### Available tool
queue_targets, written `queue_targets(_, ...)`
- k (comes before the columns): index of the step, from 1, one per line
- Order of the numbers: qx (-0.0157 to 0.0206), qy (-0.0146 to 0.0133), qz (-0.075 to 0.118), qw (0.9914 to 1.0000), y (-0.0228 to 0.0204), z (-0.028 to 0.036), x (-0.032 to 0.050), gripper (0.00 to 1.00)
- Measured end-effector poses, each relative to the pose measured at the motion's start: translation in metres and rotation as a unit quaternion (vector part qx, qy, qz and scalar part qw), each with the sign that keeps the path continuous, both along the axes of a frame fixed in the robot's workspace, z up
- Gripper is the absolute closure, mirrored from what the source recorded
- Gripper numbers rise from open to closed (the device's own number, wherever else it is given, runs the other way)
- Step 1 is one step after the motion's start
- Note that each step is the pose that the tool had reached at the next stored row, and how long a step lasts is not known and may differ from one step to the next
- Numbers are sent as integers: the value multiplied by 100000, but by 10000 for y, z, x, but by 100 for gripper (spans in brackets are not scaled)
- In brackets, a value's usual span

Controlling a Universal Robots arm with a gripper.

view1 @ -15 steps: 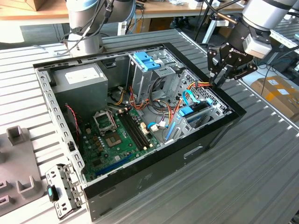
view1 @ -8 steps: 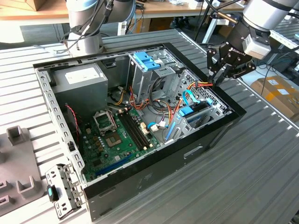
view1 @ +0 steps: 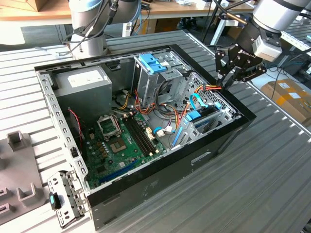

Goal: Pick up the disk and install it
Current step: 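Insert the second disk wire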

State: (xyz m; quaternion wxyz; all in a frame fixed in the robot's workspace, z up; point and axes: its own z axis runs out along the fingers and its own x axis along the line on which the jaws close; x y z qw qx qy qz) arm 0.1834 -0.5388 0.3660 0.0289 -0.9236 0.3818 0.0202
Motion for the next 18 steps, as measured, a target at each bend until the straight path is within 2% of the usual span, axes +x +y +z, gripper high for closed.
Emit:
queue_targets(1,-14,-1,-1,100000,0,1,0,82)
queue_targets(12,8,3,-1,100000,0,5,0,83)
queue_targets(18,-9,-1,-3,100000,0,91,0,83)
